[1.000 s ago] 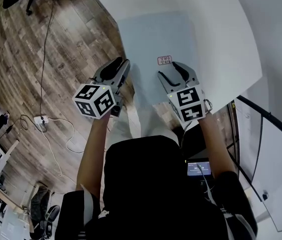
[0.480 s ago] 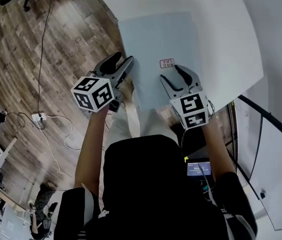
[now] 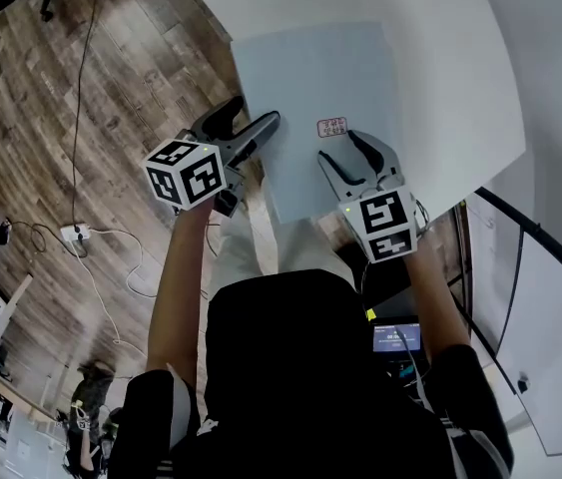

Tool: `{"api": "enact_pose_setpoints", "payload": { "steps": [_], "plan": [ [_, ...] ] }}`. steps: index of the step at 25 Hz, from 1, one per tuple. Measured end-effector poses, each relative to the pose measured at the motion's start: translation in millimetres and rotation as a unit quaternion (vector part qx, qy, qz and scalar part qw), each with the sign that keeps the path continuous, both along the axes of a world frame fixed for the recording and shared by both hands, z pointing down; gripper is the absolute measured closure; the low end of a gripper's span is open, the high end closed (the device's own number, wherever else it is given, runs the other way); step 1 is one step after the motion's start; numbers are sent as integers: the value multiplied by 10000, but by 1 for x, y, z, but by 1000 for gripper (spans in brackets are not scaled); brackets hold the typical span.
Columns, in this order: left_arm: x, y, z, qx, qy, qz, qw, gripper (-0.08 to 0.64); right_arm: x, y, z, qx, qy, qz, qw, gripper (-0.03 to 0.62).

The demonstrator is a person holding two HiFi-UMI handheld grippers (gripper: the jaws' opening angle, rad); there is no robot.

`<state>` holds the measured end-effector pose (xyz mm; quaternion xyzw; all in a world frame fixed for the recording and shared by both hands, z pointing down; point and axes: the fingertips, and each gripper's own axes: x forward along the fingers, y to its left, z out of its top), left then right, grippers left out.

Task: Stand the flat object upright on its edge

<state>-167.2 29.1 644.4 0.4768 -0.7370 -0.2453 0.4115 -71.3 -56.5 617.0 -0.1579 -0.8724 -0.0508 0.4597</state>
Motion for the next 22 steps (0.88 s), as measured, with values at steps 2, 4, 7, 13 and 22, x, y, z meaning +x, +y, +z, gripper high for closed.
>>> {"api": "enact_pose_setpoints", "payload": {
  "steps": [2, 4, 7, 13, 22],
  "plan": [
    [2, -5, 3, 95, 88, 48, 9999, 215, 3, 1, 0, 1, -18, -9, 10000, 340],
    [1, -7, 6, 215, 222, 13, 9995, 209, 6, 1, 2, 2, -28, -16, 10000, 339],
    [-3, -8, 8, 409, 405, -54, 9983, 209, 9, 0, 3, -13, -16, -13, 10000, 339],
    [-1, -15, 11, 719, 593, 104, 9956, 204, 15, 2, 3, -17, -48, -17, 10000, 340],
    [7, -34, 13, 1354, 1227, 532, 9817, 200, 10, 1, 1, -17, -33, -27, 10000, 339]
  ]
}}
